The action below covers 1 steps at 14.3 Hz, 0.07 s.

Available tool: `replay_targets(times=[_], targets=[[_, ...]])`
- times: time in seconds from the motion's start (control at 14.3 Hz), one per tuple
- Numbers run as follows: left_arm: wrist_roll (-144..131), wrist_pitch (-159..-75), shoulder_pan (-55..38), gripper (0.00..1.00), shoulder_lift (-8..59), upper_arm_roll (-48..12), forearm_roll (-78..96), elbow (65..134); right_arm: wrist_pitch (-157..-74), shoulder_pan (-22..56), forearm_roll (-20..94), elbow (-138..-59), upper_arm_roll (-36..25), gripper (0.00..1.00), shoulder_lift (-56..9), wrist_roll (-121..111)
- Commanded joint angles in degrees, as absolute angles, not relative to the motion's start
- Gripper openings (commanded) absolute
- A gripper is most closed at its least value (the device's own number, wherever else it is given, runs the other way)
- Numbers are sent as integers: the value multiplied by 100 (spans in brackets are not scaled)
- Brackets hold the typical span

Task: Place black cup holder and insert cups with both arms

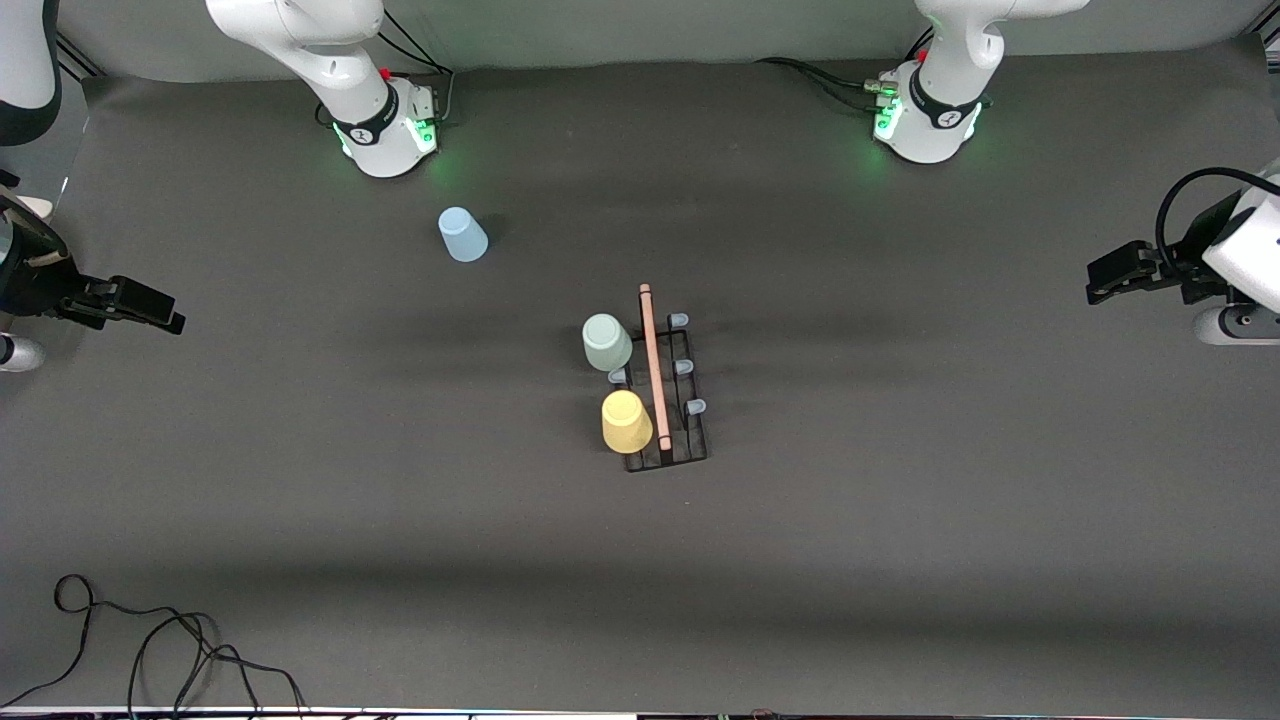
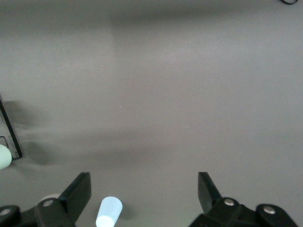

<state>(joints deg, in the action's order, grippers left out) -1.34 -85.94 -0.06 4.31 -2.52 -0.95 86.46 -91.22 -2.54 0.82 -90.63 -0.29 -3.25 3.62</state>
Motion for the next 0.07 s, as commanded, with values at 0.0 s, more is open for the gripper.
replay_targets(times=[0.0], targets=[[-88,-8613,18,100,325,-246,-70,8684,-9211,-211,-44,-9114,-44,100,-272,325]])
